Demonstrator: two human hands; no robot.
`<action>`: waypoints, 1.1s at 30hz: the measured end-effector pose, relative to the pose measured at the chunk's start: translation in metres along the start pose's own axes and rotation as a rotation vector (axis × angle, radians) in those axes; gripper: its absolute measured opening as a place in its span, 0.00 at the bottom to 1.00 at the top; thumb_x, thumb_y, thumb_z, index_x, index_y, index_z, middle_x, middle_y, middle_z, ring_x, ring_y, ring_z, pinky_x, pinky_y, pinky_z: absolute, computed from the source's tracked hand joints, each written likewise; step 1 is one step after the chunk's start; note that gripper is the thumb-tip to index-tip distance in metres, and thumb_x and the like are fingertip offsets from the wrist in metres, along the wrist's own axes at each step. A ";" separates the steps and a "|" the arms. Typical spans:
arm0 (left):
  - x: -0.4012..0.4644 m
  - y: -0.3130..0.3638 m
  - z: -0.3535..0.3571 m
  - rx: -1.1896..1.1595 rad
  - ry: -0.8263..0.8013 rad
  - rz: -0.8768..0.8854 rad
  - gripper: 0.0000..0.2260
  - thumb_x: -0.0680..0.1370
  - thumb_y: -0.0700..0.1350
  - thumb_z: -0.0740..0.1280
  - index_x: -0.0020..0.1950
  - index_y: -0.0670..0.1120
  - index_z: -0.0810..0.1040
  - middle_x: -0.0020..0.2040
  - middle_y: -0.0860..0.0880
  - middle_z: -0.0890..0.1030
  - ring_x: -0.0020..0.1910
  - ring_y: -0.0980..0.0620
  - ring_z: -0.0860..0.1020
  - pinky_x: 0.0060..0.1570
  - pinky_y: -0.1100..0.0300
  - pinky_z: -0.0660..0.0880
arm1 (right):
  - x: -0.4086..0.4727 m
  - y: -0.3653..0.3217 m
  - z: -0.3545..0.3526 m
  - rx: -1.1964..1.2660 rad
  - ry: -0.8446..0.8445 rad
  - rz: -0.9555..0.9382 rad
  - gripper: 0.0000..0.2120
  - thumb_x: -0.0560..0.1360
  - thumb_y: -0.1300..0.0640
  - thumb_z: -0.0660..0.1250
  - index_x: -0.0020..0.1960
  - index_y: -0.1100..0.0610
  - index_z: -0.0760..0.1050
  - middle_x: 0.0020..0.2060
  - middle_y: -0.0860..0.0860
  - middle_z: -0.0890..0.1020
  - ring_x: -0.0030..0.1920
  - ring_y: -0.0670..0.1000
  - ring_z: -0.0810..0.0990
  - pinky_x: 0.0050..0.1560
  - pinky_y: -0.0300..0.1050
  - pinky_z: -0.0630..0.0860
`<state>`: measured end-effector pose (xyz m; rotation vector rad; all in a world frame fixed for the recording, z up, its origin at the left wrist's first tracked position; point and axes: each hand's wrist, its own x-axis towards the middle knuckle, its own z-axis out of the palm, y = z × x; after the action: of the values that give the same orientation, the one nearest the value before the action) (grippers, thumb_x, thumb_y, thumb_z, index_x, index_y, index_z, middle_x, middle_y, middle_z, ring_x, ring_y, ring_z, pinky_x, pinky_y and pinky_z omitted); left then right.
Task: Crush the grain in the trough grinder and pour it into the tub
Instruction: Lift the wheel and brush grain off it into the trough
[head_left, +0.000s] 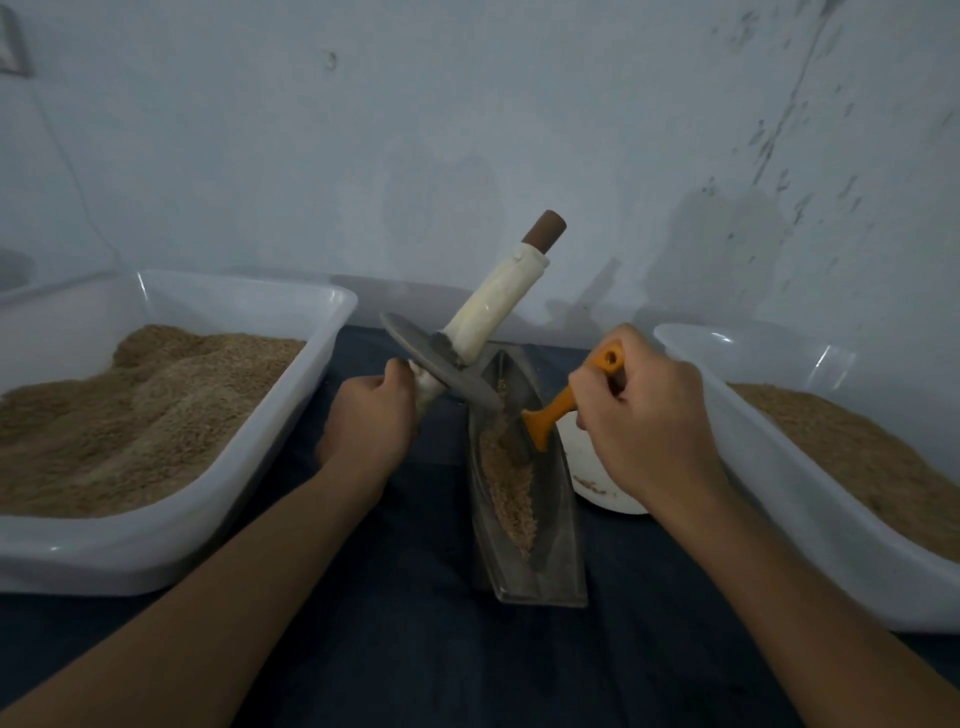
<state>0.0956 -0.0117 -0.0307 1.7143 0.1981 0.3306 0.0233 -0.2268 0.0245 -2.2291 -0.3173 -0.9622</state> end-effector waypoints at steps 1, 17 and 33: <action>0.001 0.000 0.001 -0.031 0.009 -0.011 0.24 0.68 0.65 0.56 0.31 0.47 0.80 0.28 0.46 0.81 0.38 0.37 0.82 0.45 0.38 0.78 | 0.001 -0.002 -0.004 0.017 0.023 -0.008 0.10 0.77 0.56 0.63 0.39 0.58 0.70 0.27 0.56 0.76 0.30 0.58 0.80 0.31 0.58 0.73; 0.003 0.001 -0.001 -0.120 0.009 -0.057 0.23 0.65 0.66 0.55 0.28 0.51 0.81 0.31 0.44 0.81 0.35 0.42 0.78 0.40 0.45 0.70 | 0.028 0.020 0.048 -0.072 0.081 -0.125 0.10 0.79 0.58 0.64 0.41 0.57 0.68 0.26 0.51 0.70 0.29 0.53 0.72 0.26 0.41 0.64; -0.001 0.008 -0.002 -0.093 0.041 -0.100 0.29 0.62 0.67 0.54 0.37 0.46 0.82 0.38 0.40 0.84 0.44 0.37 0.83 0.52 0.35 0.79 | 0.033 0.005 0.032 -0.106 0.070 -0.120 0.06 0.79 0.56 0.63 0.43 0.55 0.70 0.27 0.51 0.72 0.31 0.51 0.74 0.27 0.41 0.68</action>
<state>0.0936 -0.0119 -0.0231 1.6011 0.2934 0.2964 0.0656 -0.2103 0.0298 -2.2872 -0.3795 -1.1416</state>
